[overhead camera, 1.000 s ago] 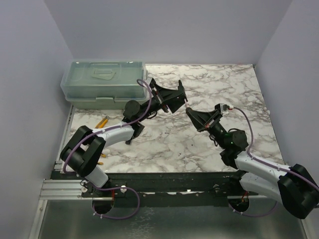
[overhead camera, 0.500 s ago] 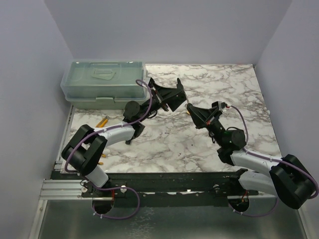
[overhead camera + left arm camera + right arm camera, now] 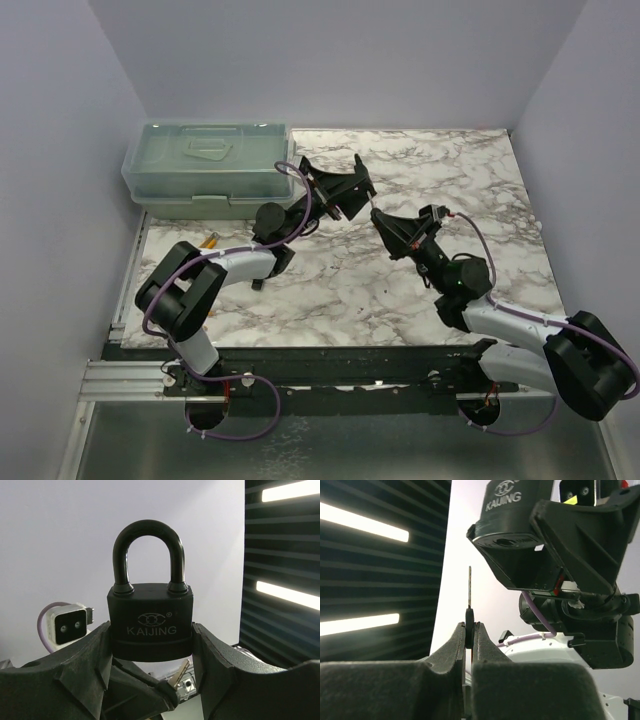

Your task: Unlock with the key

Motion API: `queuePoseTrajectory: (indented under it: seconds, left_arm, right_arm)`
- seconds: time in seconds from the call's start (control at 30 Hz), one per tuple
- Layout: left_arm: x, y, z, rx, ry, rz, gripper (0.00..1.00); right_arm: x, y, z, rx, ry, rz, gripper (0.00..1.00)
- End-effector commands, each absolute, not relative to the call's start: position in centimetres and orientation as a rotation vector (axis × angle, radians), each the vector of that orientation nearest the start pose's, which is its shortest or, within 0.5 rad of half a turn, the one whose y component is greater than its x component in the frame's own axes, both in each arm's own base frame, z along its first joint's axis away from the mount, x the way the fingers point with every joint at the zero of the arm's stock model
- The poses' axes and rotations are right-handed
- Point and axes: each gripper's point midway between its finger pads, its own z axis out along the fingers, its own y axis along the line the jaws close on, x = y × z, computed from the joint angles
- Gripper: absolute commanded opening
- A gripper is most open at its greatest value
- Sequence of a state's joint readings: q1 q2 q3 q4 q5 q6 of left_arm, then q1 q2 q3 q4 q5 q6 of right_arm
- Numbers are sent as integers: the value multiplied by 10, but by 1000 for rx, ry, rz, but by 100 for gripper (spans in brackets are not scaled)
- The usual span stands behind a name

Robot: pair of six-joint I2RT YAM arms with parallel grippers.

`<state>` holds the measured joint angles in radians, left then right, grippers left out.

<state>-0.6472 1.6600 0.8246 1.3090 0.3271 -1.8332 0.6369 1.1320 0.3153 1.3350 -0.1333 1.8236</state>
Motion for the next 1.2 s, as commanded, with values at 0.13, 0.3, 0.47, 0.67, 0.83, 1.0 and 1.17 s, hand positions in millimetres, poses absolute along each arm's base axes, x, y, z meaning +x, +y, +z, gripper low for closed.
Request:
queuePoseTrajectory:
  seconds: [0.13, 0.3, 0.47, 0.67, 0.83, 1.0, 1.17]
  left_arm:
    - [295, -325, 406, -355, 1113, -2395, 0]
    - [294, -323, 406, -352, 1111, -2387, 0]
    - [293, -324, 403, -348, 1116, -2386, 0]
    - [289, -324, 405, -319, 1111, -2386, 0]
    - [289, -323, 401, -321, 1118, -2371, 0]
    - [288, -324, 397, -315, 1127, -2360, 0]
    - [287, -323, 396, -296, 1118, -2346, 0]
  right_arm:
    - [232, 252, 340, 777, 1269, 2324, 0]
    - [239, 240, 341, 855, 1190, 2311, 0]
    - [241, 240, 348, 840, 1153, 2322, 0]
    - [246, 244, 347, 836, 1140, 2347, 0]
    - [250, 244, 349, 843, 1106, 2369, 0]
    - [250, 245, 356, 814, 1076, 2392, 0]
    - [252, 244, 358, 819, 1062, 2391, 0]
